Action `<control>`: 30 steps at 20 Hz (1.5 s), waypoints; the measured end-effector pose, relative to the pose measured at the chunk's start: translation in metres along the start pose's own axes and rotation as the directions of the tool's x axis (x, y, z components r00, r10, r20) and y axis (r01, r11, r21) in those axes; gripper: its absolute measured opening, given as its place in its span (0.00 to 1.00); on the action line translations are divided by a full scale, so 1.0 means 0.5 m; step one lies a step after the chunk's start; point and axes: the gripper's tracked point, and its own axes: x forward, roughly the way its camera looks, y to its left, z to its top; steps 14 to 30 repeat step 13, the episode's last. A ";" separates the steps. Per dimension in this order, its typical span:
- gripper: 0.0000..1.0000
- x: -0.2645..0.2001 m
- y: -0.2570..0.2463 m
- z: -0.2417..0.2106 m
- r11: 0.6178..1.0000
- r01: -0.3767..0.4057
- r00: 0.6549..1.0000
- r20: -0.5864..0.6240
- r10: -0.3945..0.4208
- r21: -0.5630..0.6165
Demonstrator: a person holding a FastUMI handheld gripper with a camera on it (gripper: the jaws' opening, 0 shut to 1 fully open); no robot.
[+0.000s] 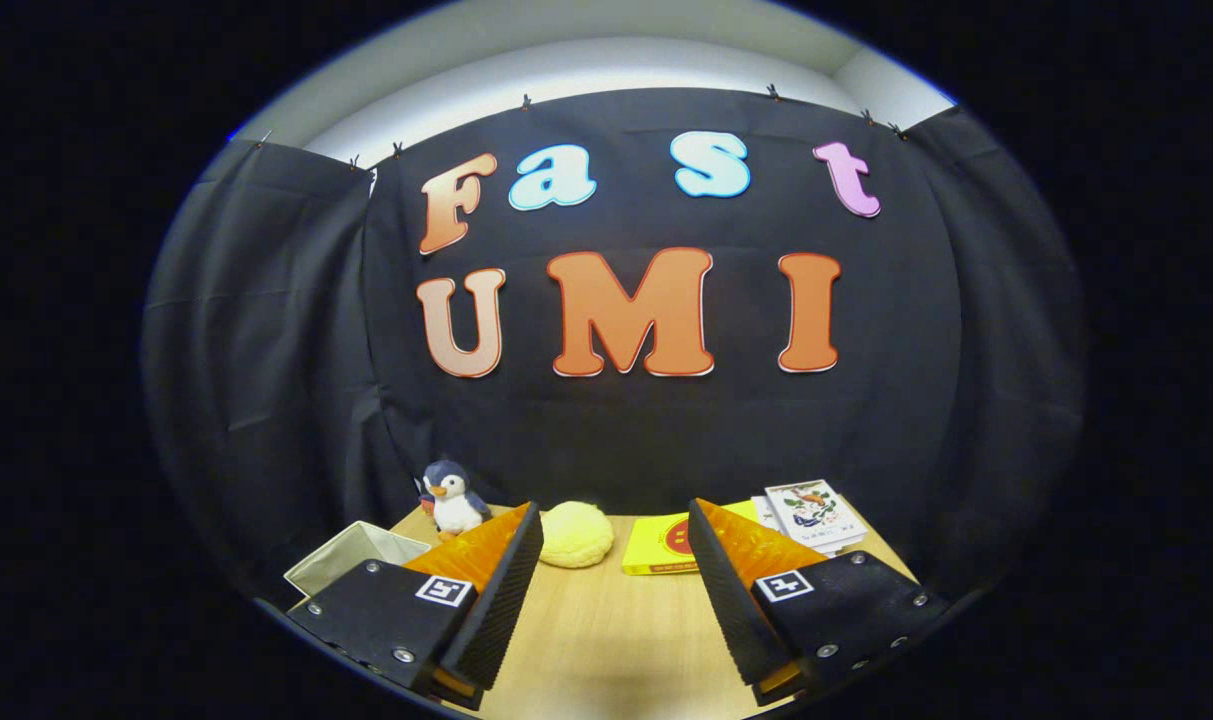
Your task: Open the storage box then place both shoes into the box .Put the left shoe in first, then the right shoe, with the right side of both shoes facing outward in a uniform manner.
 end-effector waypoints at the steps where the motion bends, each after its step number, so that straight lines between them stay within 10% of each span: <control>1: 0.89 -0.008 -0.016 0.005 1.000 0.003 1.000 0.019 -0.003 -0.002; 30: 0.94 -0.039 -0.060 0.090 0.999 0.011 0.975 0.222 -0.003 -0.034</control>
